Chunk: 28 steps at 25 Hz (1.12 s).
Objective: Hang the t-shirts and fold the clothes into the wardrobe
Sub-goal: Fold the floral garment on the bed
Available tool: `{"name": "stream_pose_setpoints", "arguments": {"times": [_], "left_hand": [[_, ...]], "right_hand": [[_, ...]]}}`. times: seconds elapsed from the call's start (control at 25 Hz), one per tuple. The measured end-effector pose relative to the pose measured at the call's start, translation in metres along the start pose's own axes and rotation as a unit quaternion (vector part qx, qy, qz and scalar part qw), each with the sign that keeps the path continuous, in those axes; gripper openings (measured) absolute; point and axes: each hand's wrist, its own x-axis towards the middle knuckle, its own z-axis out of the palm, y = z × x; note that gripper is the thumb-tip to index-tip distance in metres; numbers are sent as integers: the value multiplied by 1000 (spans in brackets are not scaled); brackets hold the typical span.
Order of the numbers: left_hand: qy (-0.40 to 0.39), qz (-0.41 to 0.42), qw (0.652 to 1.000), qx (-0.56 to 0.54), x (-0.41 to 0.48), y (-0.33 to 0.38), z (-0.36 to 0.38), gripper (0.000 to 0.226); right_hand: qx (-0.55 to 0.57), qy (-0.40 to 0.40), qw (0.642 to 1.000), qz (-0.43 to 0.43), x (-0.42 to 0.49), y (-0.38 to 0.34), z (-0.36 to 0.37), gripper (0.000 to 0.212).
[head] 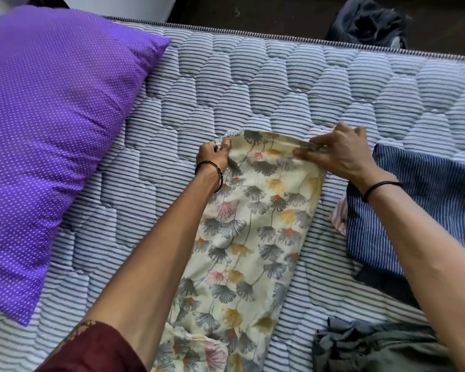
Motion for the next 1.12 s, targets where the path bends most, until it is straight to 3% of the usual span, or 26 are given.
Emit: {"name": "stream_pose_setpoints", "arguments": {"times": [0.12, 0.32, 0.52, 0.6, 0.68, 0.8, 0.88, 0.96, 1.0, 1.12], "left_hand": [[-3, 1, 1000, 0, -2, 2, 0, 37], [34, 57, 997, -47, -9, 1, 4, 26], [15, 49, 973, -224, -10, 10, -4, 60], [34, 81, 978, -190, -9, 11, -6, 62], [114, 174, 975, -85, -13, 5, -7, 49], [181, 375, 904, 92, -27, -14, -3, 17], [98, 466, 864, 163, -42, -29, 5, 16], [-33, 458, 846, 273, -58, -53, 13, 38], [-74, 442, 819, 359, -62, -65, 13, 49], [-61, 483, 701, 521, -53, -86, 0, 61]], "right_hand": [[47, -17, 999, 15, -4, -1, 7, 58], [26, 127, 990, 60, -4, -3, 23, 39], [35, 128, 987, 91, 0, -9, 36, 30], [-11, 179, 979, 102, -2, -13, 40, 26], [-37, 208, 973, 89, -7, -23, 45, 27], [-19, 197, 980, 14, -18, -36, 55, 21], [-9, 181, 983, -32, -29, -49, 68, 25], [18, 114, 993, -33, -49, -65, 91, 47], [28, 69, 997, -28, -64, -71, 104, 55], [-76, 46, 994, -64, -105, -54, 133, 72]]}}
